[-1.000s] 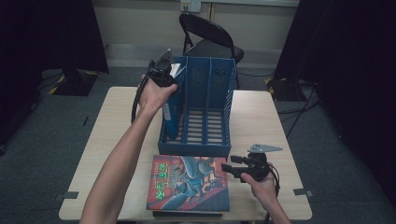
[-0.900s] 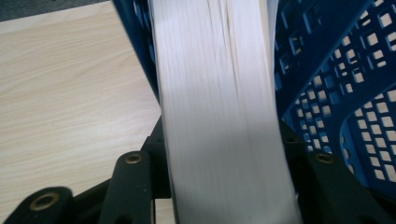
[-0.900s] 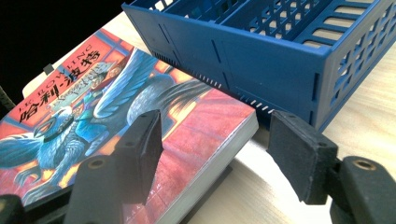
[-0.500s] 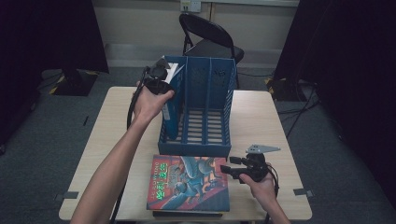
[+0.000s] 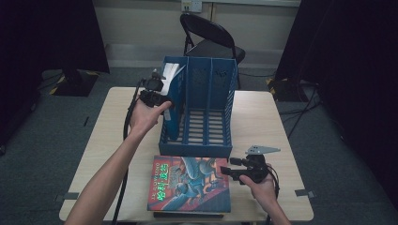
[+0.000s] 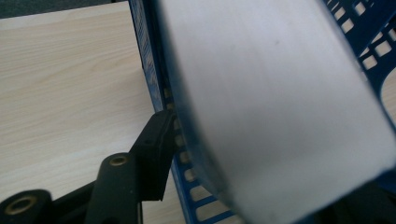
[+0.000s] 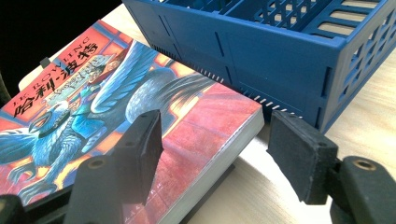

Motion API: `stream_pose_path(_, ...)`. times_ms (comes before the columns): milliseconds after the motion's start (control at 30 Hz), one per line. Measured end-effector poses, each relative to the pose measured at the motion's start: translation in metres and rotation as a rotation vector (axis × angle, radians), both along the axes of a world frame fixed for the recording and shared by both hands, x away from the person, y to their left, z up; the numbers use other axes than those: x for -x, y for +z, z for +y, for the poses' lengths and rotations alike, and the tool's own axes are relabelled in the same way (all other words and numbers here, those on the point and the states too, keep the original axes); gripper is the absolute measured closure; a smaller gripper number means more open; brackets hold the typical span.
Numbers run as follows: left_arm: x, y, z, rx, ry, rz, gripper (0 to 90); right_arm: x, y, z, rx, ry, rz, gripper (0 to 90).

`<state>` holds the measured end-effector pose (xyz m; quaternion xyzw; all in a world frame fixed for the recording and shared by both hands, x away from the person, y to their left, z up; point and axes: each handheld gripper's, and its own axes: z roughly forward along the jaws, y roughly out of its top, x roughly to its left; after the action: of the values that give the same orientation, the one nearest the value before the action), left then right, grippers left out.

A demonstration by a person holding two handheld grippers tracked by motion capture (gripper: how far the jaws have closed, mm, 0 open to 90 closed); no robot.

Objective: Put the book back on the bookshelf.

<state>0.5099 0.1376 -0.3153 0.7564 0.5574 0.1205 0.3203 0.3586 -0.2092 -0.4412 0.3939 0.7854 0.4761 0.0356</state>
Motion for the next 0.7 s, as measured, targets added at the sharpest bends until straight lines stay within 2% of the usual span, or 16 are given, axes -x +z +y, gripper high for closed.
stream_pose_path(33, 0.002, -0.002, 0.001, -0.001, -0.019, -0.031, 47.2, 0.0, 0.0, 0.0, 0.001, 0.001, 0.0, 34.9)
stream_pose_path(167, 0.009, -0.007, 0.002, -0.016, -0.035, -0.088, 47.0, 0.0, 0.0, 0.0, 0.002, 0.0, 0.0, 34.9)
stream_pose_path(367, 0.019, -0.016, 0.009, -0.009, -0.064, -0.092, 46.9, 0.001, 0.0, 0.0, 0.001, -0.002, -0.002, 34.9)
stream_pose_path(467, 0.024, -0.021, 0.015, 0.01, -0.082, -0.083, 48.0, 0.0, 0.0, 0.001, 0.006, 0.001, -0.002, 34.9)
stream_pose_path(533, 0.027, -0.024, 0.017, 0.038, -0.092, -0.067, 48.8, 0.0, 0.0, 0.001, 0.006, 0.001, 0.0, 34.9)
stream_pose_path(567, 0.029, -0.025, 0.018, 0.035, -0.095, -0.074, 52.6, 0.0, 0.0, 0.002, 0.007, 0.001, 0.0, 34.9)
stream_pose_path(633, 0.034, -0.027, 0.016, -0.002, -0.108, -0.097, 52.3, 0.0, -0.001, 0.003, 0.012, 0.003, 0.0, 34.7)
stream_pose_path(700, 0.04, -0.03, 0.017, -0.006, -0.126, -0.109, 51.9, 0.001, -0.001, 0.004, 0.019, 0.005, -0.001, 34.7)
